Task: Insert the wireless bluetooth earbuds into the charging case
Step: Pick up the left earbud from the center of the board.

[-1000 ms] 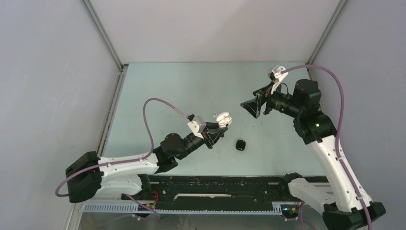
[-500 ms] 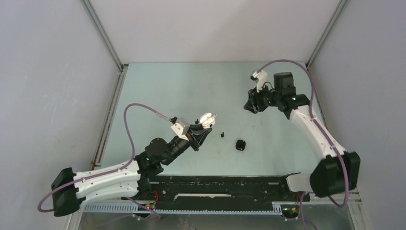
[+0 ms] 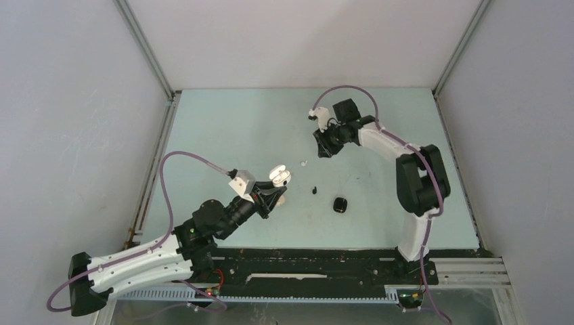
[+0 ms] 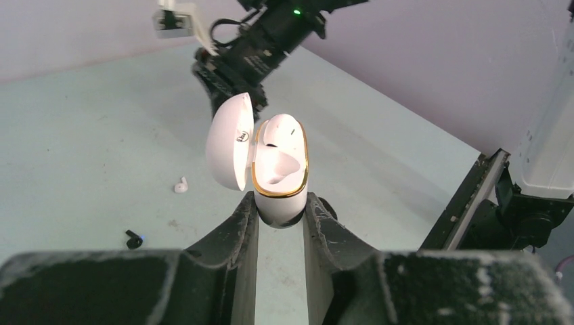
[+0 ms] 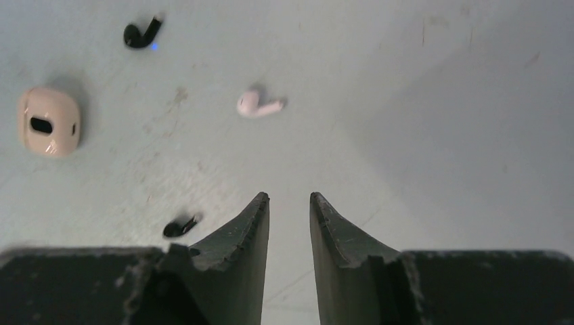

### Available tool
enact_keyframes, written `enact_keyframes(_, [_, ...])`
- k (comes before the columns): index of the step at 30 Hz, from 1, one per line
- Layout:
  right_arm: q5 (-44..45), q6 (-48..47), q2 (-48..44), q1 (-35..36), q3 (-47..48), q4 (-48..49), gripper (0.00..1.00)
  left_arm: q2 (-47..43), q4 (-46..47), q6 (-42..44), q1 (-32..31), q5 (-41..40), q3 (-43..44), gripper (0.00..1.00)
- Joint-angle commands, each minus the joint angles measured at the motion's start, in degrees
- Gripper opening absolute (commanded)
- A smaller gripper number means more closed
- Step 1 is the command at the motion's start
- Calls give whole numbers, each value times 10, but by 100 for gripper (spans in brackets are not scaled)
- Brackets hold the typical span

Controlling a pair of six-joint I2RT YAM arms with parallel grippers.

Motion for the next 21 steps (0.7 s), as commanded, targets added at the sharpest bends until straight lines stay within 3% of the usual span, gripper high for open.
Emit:
enact_keyframes(1, [50,-27,71,30,97,-23,31,-9,-28,-13,2,-4,13,0])
enact_keyframes(15, [137,-51,254,69,315,-115,36,-4,-65,-8,2,24,46,0])
enact_keyframes(21, [144,-79,264,84,323,-154,38,-5,-69,-7,2,25,46,0])
